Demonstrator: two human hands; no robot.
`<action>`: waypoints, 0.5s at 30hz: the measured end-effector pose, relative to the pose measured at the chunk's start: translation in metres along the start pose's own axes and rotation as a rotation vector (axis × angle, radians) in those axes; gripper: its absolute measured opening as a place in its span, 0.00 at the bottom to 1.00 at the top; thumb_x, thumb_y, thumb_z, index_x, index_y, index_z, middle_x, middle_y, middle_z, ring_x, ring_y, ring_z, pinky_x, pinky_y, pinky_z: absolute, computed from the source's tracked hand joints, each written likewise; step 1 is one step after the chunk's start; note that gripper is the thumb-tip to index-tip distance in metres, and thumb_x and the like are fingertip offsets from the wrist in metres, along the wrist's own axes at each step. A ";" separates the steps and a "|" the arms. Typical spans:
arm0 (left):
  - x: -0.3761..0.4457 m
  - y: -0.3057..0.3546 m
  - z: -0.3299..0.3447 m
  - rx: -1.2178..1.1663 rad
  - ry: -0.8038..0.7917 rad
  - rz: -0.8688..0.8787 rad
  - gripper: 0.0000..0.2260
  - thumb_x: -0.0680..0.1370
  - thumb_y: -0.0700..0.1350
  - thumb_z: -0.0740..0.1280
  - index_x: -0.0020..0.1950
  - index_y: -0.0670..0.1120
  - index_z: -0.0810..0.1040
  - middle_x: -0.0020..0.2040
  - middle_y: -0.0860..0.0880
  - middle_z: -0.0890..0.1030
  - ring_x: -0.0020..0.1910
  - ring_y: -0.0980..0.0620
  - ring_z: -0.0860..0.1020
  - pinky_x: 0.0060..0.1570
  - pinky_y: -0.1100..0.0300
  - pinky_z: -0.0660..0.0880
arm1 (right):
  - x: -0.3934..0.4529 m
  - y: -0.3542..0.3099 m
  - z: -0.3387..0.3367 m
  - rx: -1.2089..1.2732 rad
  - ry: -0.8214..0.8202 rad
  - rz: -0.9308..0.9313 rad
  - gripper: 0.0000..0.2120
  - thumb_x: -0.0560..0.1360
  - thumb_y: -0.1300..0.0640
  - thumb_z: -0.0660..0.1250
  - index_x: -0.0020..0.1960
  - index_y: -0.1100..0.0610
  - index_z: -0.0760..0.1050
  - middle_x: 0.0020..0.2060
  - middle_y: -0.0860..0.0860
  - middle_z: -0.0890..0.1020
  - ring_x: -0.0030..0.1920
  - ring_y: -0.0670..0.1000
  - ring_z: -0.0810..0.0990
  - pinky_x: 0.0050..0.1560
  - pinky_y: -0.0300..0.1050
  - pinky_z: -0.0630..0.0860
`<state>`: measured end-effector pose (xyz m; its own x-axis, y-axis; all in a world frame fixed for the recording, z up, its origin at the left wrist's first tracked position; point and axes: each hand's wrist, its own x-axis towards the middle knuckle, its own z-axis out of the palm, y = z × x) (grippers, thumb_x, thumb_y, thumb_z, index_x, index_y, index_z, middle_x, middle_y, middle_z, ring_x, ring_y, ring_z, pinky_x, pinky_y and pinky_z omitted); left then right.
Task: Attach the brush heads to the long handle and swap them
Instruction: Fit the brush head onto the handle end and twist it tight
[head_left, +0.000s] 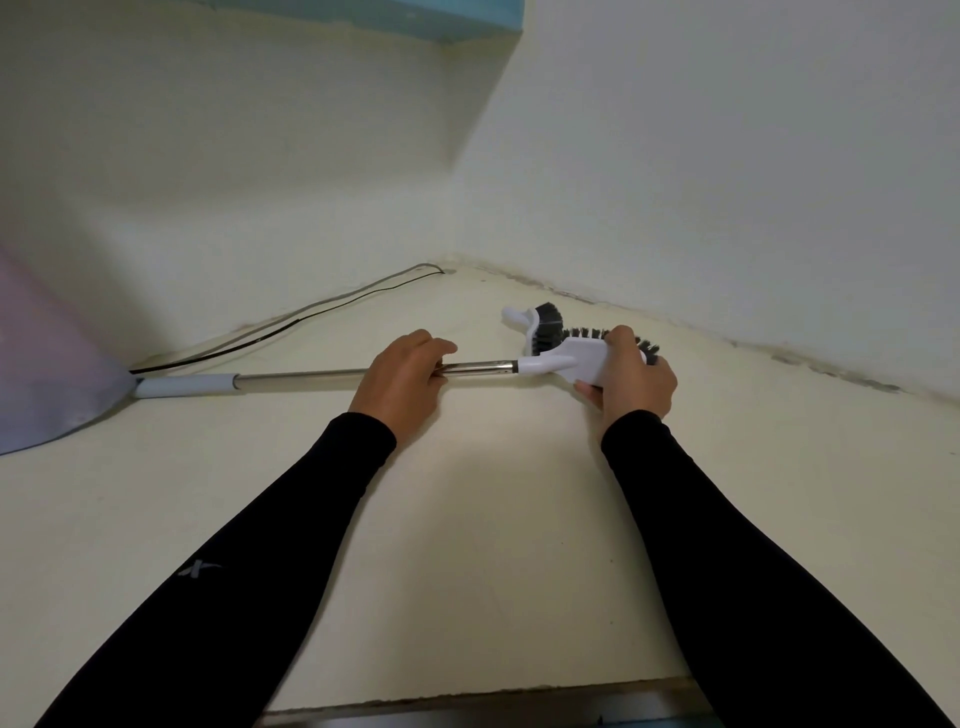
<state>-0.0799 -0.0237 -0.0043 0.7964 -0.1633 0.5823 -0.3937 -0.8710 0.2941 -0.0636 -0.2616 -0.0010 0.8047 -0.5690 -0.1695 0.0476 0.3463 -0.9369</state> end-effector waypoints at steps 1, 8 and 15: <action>0.001 0.000 -0.001 0.005 0.010 -0.005 0.14 0.72 0.34 0.71 0.57 0.42 0.81 0.48 0.44 0.81 0.49 0.42 0.79 0.51 0.51 0.75 | 0.000 0.000 0.000 0.001 0.000 -0.003 0.19 0.64 0.45 0.72 0.48 0.57 0.79 0.43 0.49 0.82 0.36 0.47 0.82 0.30 0.40 0.81; 0.002 -0.003 -0.007 0.078 -0.062 0.027 0.05 0.73 0.37 0.70 0.47 0.42 0.83 0.41 0.43 0.83 0.44 0.41 0.80 0.45 0.46 0.76 | 0.001 -0.001 0.001 0.010 -0.002 -0.006 0.18 0.63 0.45 0.72 0.47 0.56 0.78 0.42 0.49 0.82 0.36 0.46 0.81 0.29 0.40 0.81; 0.002 -0.004 -0.017 0.102 -0.184 0.057 0.05 0.77 0.39 0.66 0.48 0.42 0.81 0.43 0.43 0.84 0.45 0.39 0.79 0.46 0.47 0.76 | 0.002 0.001 0.000 0.029 -0.014 0.004 0.21 0.61 0.44 0.72 0.47 0.56 0.78 0.43 0.49 0.82 0.37 0.48 0.82 0.30 0.41 0.81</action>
<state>-0.0848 -0.0131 0.0085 0.8485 -0.2871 0.4445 -0.3991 -0.8988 0.1812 -0.0619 -0.2620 -0.0020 0.8131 -0.5572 -0.1684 0.0617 0.3702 -0.9269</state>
